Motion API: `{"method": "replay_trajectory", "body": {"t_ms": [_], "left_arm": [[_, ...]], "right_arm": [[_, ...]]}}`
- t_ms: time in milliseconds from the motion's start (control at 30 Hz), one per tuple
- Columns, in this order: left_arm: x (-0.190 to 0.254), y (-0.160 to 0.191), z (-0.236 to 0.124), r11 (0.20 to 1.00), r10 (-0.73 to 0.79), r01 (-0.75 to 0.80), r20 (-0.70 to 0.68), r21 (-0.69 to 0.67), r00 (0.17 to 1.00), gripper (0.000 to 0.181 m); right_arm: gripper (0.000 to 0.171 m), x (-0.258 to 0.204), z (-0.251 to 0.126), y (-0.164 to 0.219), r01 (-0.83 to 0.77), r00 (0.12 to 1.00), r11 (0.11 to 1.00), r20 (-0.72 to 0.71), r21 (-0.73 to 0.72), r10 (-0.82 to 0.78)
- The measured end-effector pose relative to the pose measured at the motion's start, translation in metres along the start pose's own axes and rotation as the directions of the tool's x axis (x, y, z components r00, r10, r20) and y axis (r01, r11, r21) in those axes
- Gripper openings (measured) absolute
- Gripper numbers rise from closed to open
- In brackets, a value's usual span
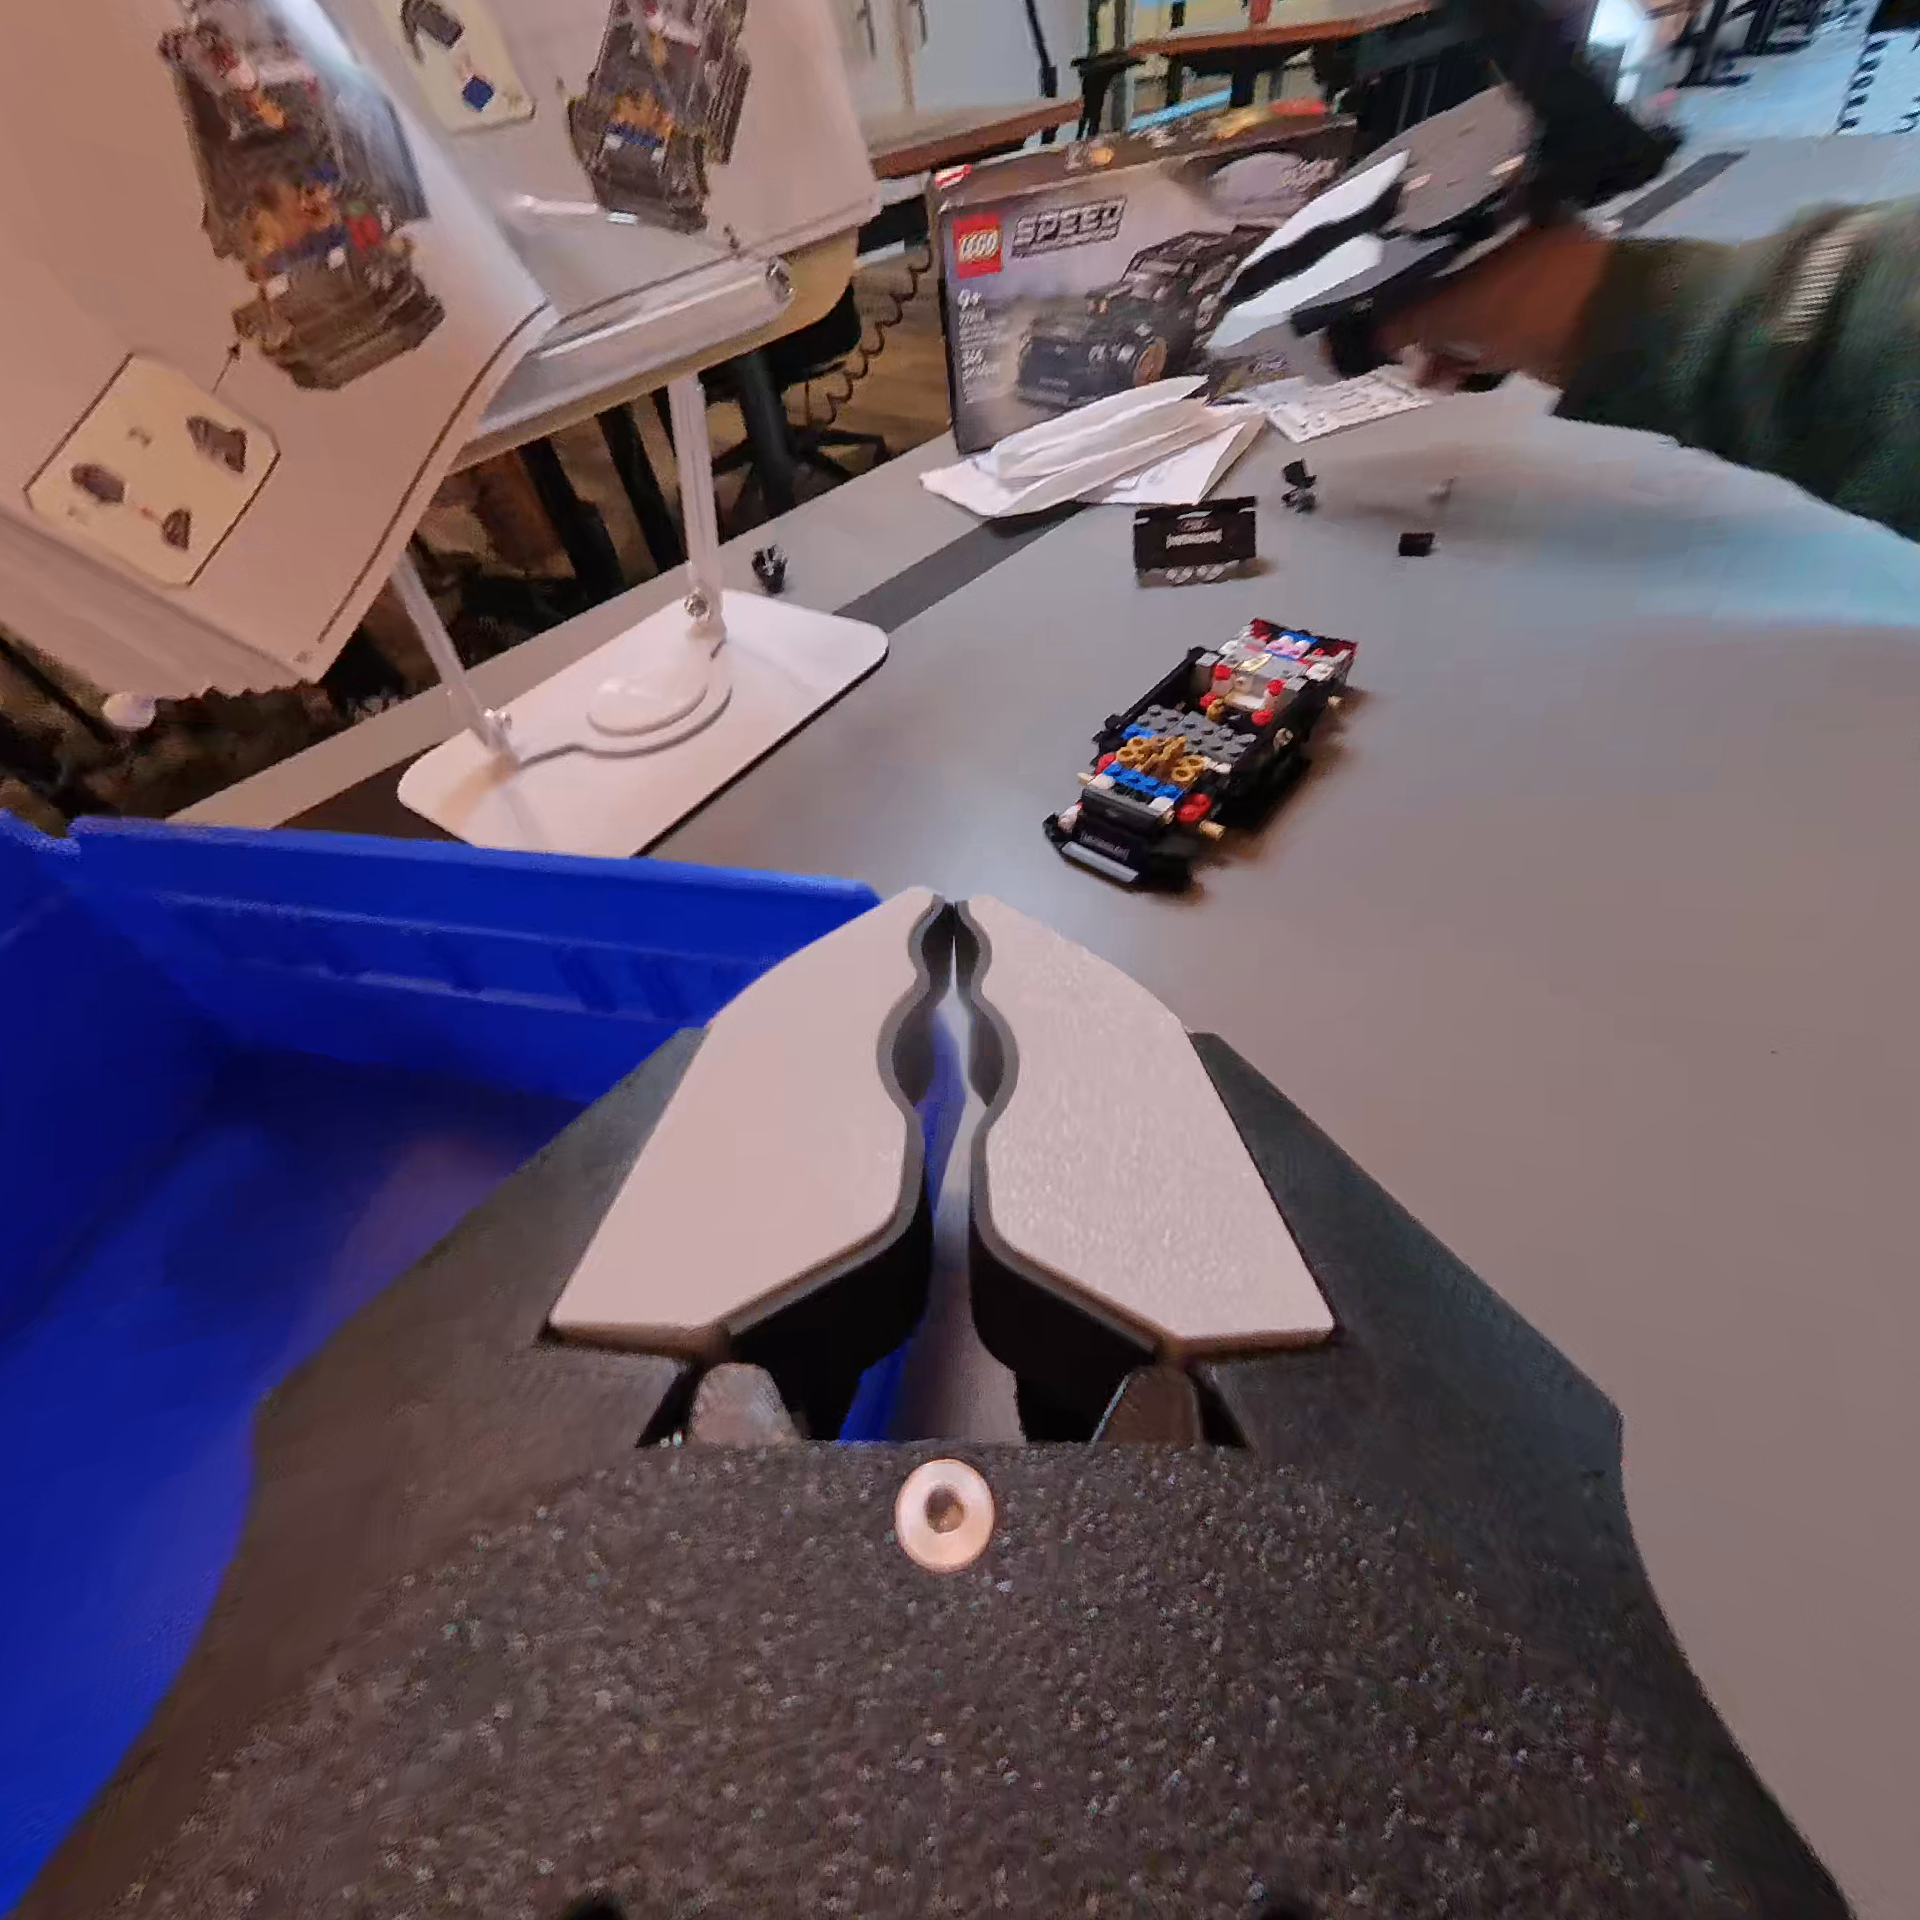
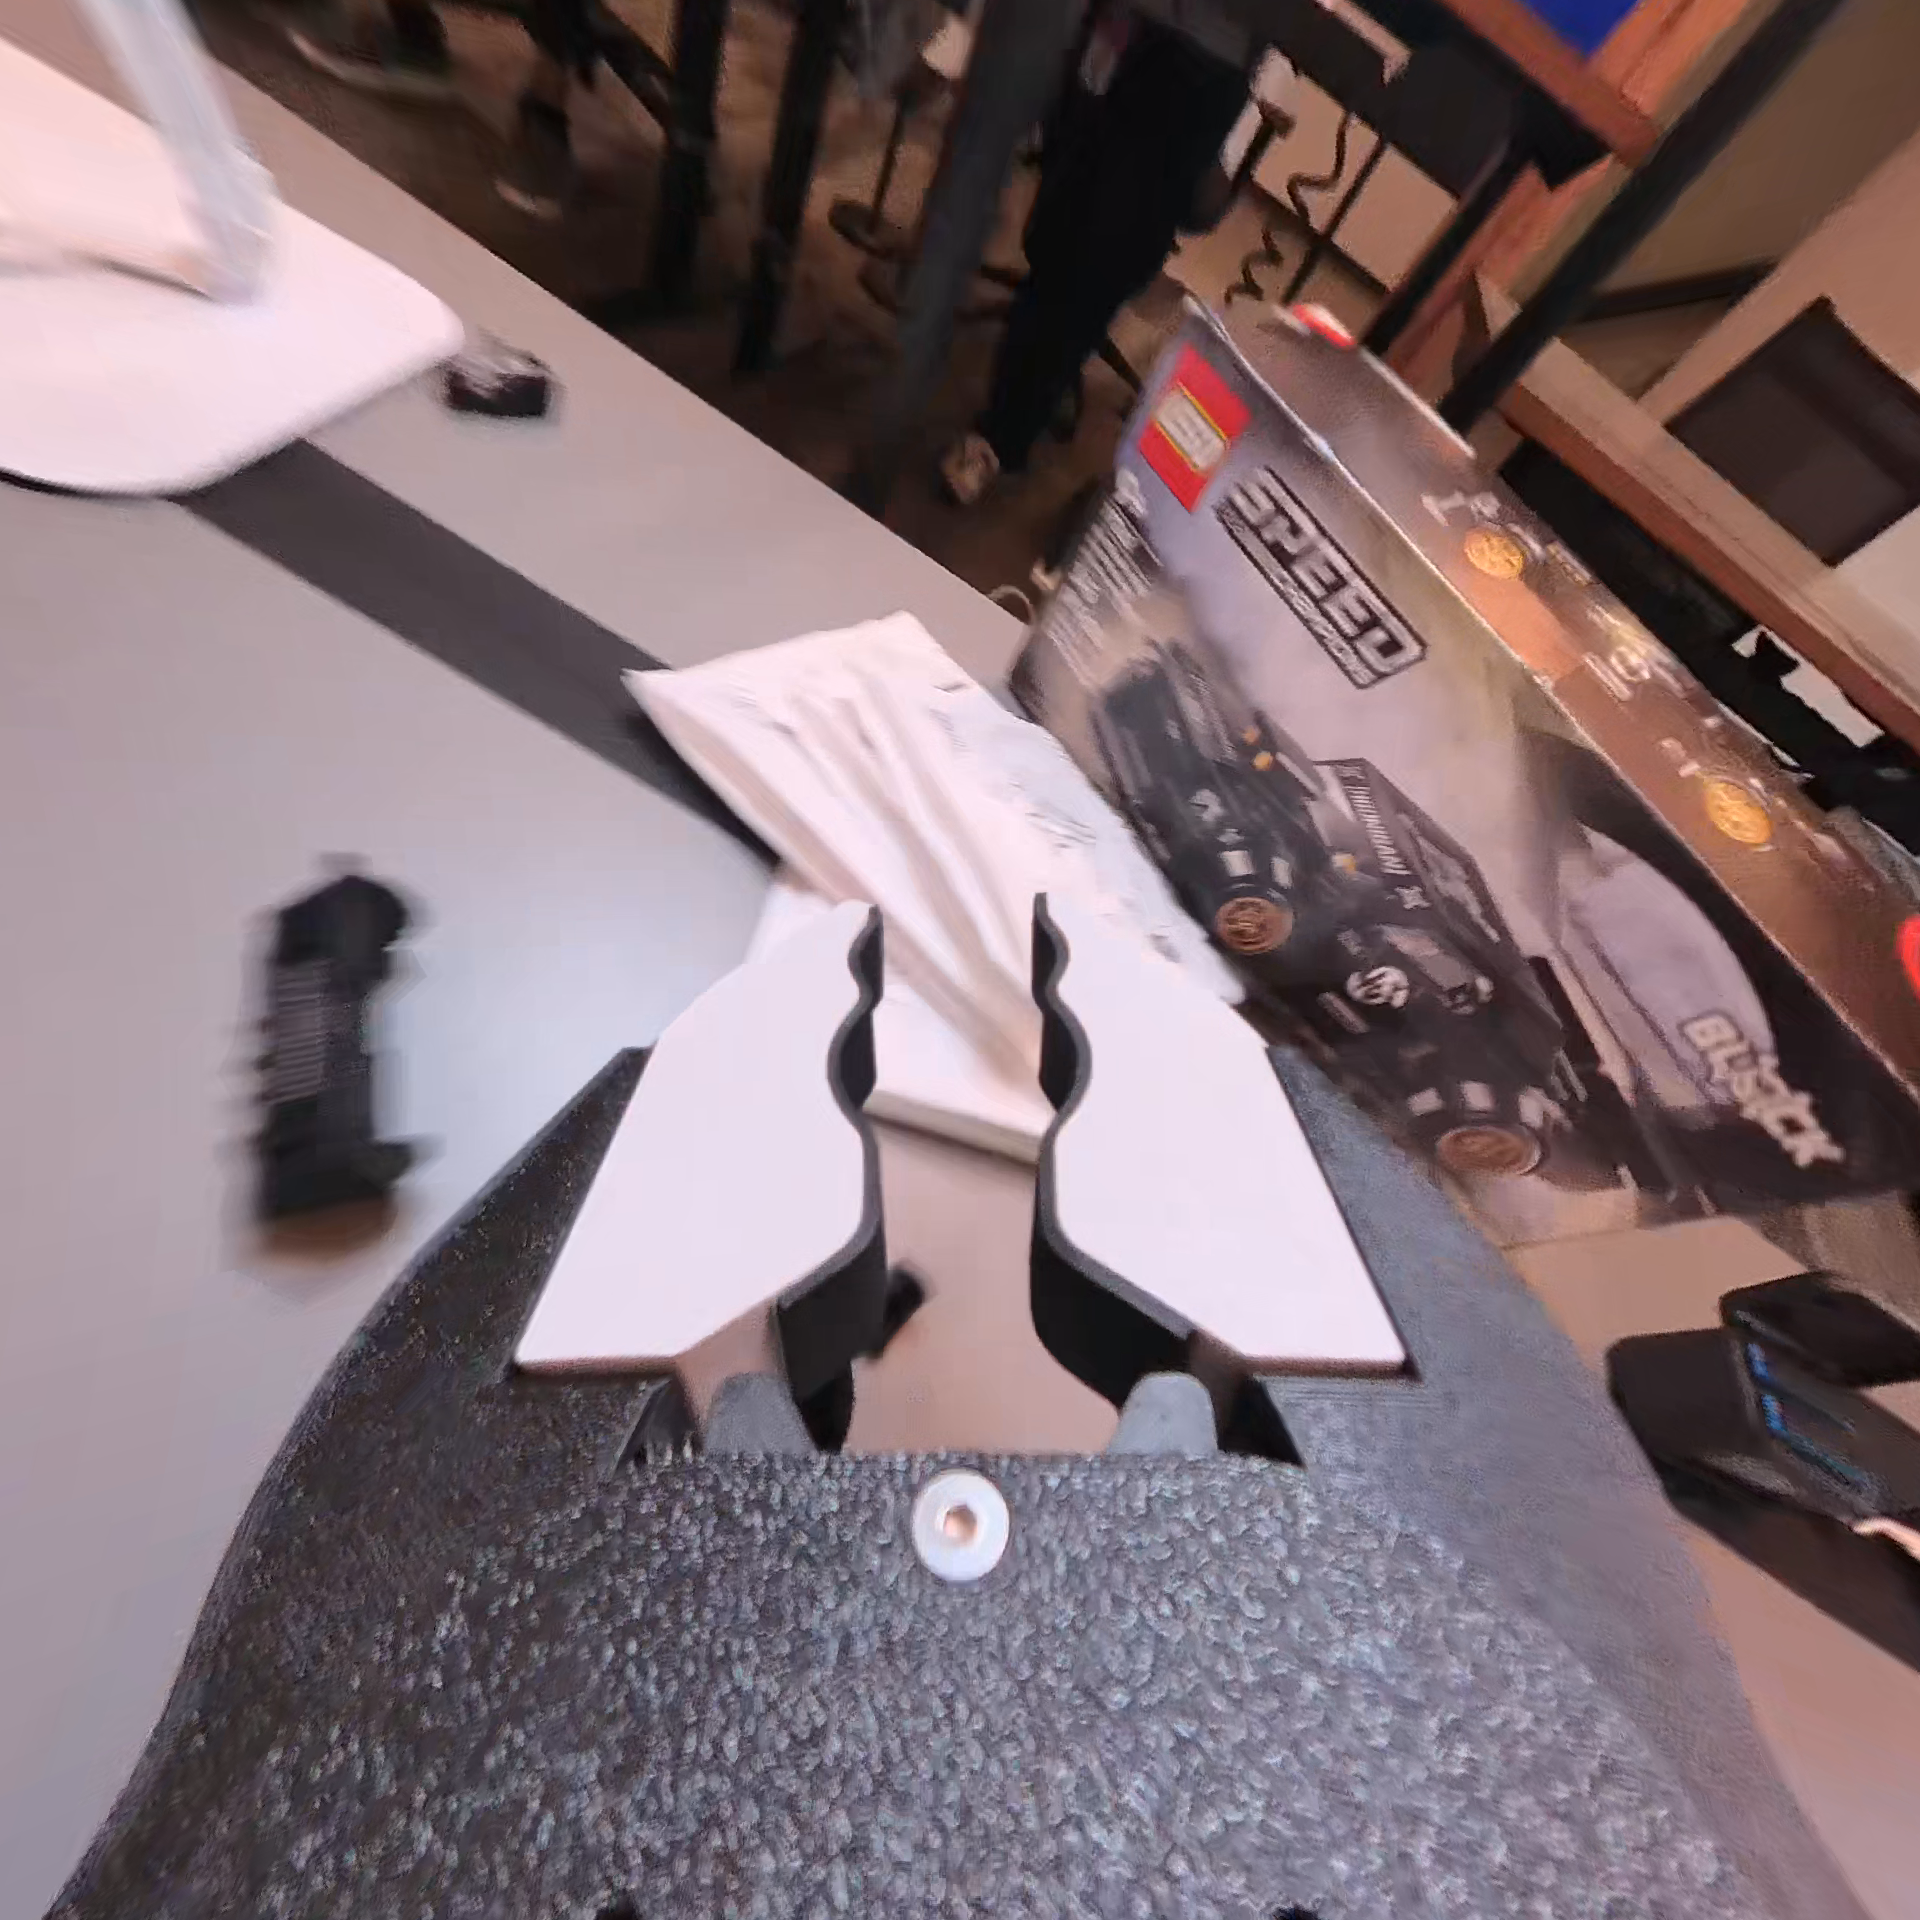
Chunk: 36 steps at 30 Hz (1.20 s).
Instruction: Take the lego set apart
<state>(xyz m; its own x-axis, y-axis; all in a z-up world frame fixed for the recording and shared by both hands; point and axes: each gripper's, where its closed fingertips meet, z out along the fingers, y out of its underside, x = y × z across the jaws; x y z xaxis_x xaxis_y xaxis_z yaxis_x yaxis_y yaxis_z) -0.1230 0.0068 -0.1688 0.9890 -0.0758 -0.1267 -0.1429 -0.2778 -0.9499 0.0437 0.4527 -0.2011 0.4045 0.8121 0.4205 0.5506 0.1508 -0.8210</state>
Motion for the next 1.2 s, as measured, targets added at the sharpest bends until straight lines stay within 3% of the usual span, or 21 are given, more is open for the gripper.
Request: {"method": "replay_trajectory", "body": {"t_ms": [167, 233, 467, 733, 833, 933, 1033, 1133, 1200], "left_arm": [[0.012, 0.002, 0.008, 0.997, 0.078, -0.078, -0.012, -0.003, 0.997, 0.0], [0.014, 0.007, 0.011, 0.996, 0.09, -0.09, -0.024, -0.015, 0.996, 0.0], [0.023, 0.015, 0.023, 0.997, 0.067, -0.07, -0.074, -0.029, 0.995, 0.0], [0.048, 0.013, 0.03, 0.994, 0.107, -0.11, -0.133, -0.013, 0.985, 0.0], [0.06, 0.01, 0.034, 0.998, 0.068, -0.069, -0.174, 0.0, 0.982, 0.0], [0.077, 0.004, 0.041, 0.997, -0.065, 0.071, -0.259, 0.012, 0.964, 0.013], [0.094, -0.003, 0.053, 0.953, -0.29, 0.301, -0.374, -0.029, 0.881, 0.034], [0.108, -0.013, 0.064, 0.826, -0.532, 0.552, -0.485, -0.116, 0.694, 0.048], [0.113, -0.021, 0.067, 0.724, -0.634, 0.668, -0.542, -0.169, 0.551, 0.048]], "right_arm": [[0.027, 0.019, 0.06, 0.028, 0.123, 0.992, 0.985, 0.02, -0.12, -0.121], [0.014, 0.017, 0.064, 0.031, 0.159, 0.987, 0.98, 0.02, -0.12, -0.158], [0.001, 0.008, 0.052, 0.034, 0.36, 0.926, 0.927, -0.083, -0.109, -0.369], [0.0, -0.017, -0.015, 0.014, 0.684, 0.666, 0.724, -0.327, -0.09, -0.67], [0.0, -0.05, -0.059, 0.0, 0.722, 0.649, 0.692, -0.342, -0.007, -0.68], [0.0, -0.107, -0.112, -0.019, 0.723, 0.683, 0.677, -0.288, 0.137, -0.671], [0.0, -0.17, -0.163, -0.037, 0.708, 0.704, 0.644, -0.225, 0.289, -0.673], [0.0, -0.218, -0.2, -0.049, 0.677, 0.718, 0.615, -0.179, 0.404, -0.673], [0.0, -0.24, -0.215, -0.051, 0.671, 0.711, 0.589, -0.166, 0.45, -0.684]]}}
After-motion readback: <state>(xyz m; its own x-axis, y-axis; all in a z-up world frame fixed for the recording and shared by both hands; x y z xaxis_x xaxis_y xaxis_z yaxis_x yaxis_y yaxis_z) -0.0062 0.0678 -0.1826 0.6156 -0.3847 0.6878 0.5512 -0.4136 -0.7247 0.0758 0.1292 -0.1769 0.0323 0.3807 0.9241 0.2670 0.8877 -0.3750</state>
